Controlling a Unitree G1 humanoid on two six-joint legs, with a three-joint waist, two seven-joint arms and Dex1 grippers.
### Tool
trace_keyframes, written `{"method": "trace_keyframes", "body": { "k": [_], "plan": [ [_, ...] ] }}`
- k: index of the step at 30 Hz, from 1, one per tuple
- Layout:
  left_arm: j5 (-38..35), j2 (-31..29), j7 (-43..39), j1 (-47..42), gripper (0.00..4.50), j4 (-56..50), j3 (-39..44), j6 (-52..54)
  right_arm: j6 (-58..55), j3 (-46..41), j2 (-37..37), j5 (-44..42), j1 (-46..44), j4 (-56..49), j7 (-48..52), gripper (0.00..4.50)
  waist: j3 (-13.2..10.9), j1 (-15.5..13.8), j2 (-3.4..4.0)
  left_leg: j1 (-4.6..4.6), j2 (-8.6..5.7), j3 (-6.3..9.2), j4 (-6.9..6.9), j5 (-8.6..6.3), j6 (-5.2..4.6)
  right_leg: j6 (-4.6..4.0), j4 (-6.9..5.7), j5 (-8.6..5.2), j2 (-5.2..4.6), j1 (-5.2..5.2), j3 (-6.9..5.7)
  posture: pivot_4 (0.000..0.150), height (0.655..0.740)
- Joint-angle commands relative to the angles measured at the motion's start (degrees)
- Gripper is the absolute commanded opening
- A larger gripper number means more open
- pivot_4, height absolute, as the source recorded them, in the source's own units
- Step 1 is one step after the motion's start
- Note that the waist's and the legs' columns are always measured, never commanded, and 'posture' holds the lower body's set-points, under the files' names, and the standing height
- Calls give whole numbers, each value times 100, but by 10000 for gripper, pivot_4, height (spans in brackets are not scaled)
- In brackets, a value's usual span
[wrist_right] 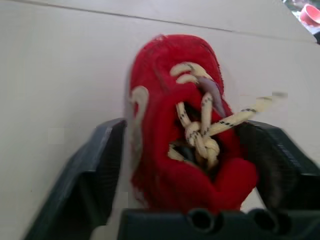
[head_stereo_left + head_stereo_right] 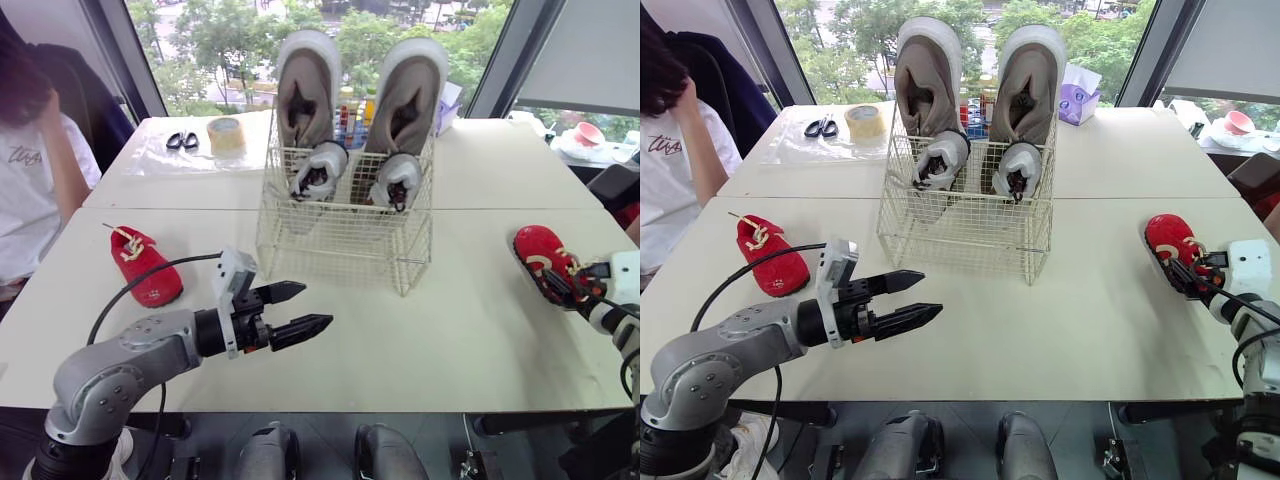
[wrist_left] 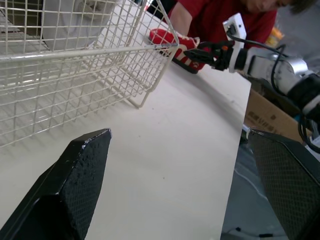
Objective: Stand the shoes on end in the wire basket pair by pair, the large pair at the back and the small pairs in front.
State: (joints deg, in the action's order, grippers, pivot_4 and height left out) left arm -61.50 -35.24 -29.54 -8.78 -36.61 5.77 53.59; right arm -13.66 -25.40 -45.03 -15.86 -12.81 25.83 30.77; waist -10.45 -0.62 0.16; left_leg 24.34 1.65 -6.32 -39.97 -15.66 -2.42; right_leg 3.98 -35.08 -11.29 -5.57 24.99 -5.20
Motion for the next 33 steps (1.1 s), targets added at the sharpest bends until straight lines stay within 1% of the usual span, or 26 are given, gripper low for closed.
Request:
{"method": "trace_keyframes", "body": {
  "k": [1, 3, 4, 5, 6, 7, 10, 12, 15, 16, 18, 20, 21, 23, 25, 27, 30, 33],
  "plan": [
    [-283, -304, -127, 61, 45000, -253, 243, 56, 196, 129, -64, 114, 3, 237, 209, 16156, 0, 3, 0, 0, 0, 0, 0, 0, 0, 0, 0, 0, 0, 0, 0, 1500, 7400],
    [-654, -417, -28, 21, 45000, -228, 421, 114, 229, 123, -48, 77, 57, 117, 274, 7130, 0, -6, 0, -1, 0, 0, 0, 0, 0, 1, -1, 0, 0, -1, -1, 1500, 7400],
    [-996, -497, 13, -24, 45000, -163, 596, 154, 217, 53, -23, 37, 60, -14, 199, 3554, 0, -8, 0, -1, 1, 0, 0, 0, 0, 1, 0, 0, 0, -1, 0, 1500, 7400],
    [-1378, -565, 93, -118, 45000, -10, 826, 155, 219, -59, -21, -33, 40, -237, 132, 1348, 0, -8, 0, -1, 1, 0, 0, 0, 1, 1, 0, 0, -1, -1, 0, 1500, 7400],
    [-1647, -625, 159, -180, 45000, 100, 971, 143, 217, -139, -23, -81, 21, -389, 80, 1348, -1, -7, 1, 0, 1, 0, 0, 0, 1, 1, 0, 0, -1, -1, 0, 1500, 7400],
    [-2050, -682, 353, -380, 45000, 433, 1214, 92, 222, -350, -15, -235, -143, -695, -89, 1348, -3, -2, 4, 0, 2, 1, 0, 0, 1, 1, -1, 0, -1, 1, 0, 1500, 7400],
    [-3092, -867, 843, -1134, 45000, 1446, 1753, -90, 307, -781, -167, -621, -928, -1504, -471, 1348, -19, 15, 42, 4, 1, 0, -2, 6, 9, 1, -10, 2, -1, 11, 2, 1500, 7400],
    [-3505, -951, 1048, -1636, 45000, 1925, 1875, -141, 237, -792, -347, -799, -1573, -1844, -539, 1348, -24, 42, 58, 7, -1, -9, -2, 7, 10, 4, -18, 4, -1, 24, 13, 1500, 7400],
    [-3921, -1000, 1279, -2521, 45000, 2554, 1920, -238, 202, -495, -680, -1056, -2715, -2115, -204, 1348, -28, 36, 54, 8, -1, -10, 16, 8, 12, 30, -19, 11, 2, 33, 13, 1500, 7400],
    [-3966, -998, 1333, -2709, 45000, 2677, 1919, -246, 178, -390, -738, -1098, -2959, -2167, -103, 1348, -24, 21, 42, 8, -1, -10, 26, 14, 21, 32, -15, 11, 4, 34, 12, 1500, 7400],
    [-3912, -968, 1358, -3319, 45000, 3047, 1884, -335, 66, 94, -815, -1289, -3793, -2419, 298, 1348, -16, 6, 15, -1, 0, -8, 45, 23, 37, 37, -12, 7, 5, 29, 6, 1500, 7400],
    [-3794, -965, 1174, -3950, 45000, 3387, 1793, -338, -54, 772, -781, -1423, -4631, -2756, 836, 1348, -22, 13, 3, -1, -1, -12, 54, 35, 58, 37, -4, 8, 5, 29, 4, 1500, 7400],
    [-3722, -965, 1072, -4181, 45000, 3519, 1741, -303, -69, 1048, -729, -1418, -4888, -2868, 1056, 1348, -26, 20, 2, 2, -3, -16, 54, 37, 60, 37, -4, 8, 3, 33, 6, 1500, 7400],
    [-3590, -957, 909, -4464, 45000, 3704, 1681, -206, -57, 1353, -646, -1355, -5164, -2930, 1321, 1348, -26, 33, -2, 6, -5, -20, 55, 37, 59, 36, -2, 9, 3, 40, 10, 1500, 7400],
    [-3368, -941, 660, -4898, 45000, 3974, 1542, -121, 251, 1839, -513, -1099, -5396, -2990, 1779, 1348, -24, 14, -6, 1, -4, -20, 64, 37, 60, 38, 0, 9, 2, 36, 10, 1500, 7400],
    [-3084, -954, 354, -5174, 45000, 4142, 1415, -51, 587, 2128, -385, -880, -5524, -2961, 2075, 1348, -27, -3, -19, 2, -5, -20, 64, 38, 62, 38, 1, 8, 2, 36, 8, 1500, 7400],
    [-2625, -907, -68, -5514, 45000, 4603, 1272, 8, 1033, 2360, -220, -598, -5590, -2818, 2359, 1348, -32, -7, -30, 6, -10, -23, 63, 39, 62, 38, 1, 9, 0, 36, 8, 1500, 7400],
    [-2315, -871, -548, -5791, 45000, 4926, 1153, 165, 1386, 2468, -75, -382, -5638, -2666, 2518, 1348, -35, 3, -33, 6, -12, -23, 63, 39, 63, 39, 1, 9, -1, 37, 9, 1500, 7400]
  ]
}}
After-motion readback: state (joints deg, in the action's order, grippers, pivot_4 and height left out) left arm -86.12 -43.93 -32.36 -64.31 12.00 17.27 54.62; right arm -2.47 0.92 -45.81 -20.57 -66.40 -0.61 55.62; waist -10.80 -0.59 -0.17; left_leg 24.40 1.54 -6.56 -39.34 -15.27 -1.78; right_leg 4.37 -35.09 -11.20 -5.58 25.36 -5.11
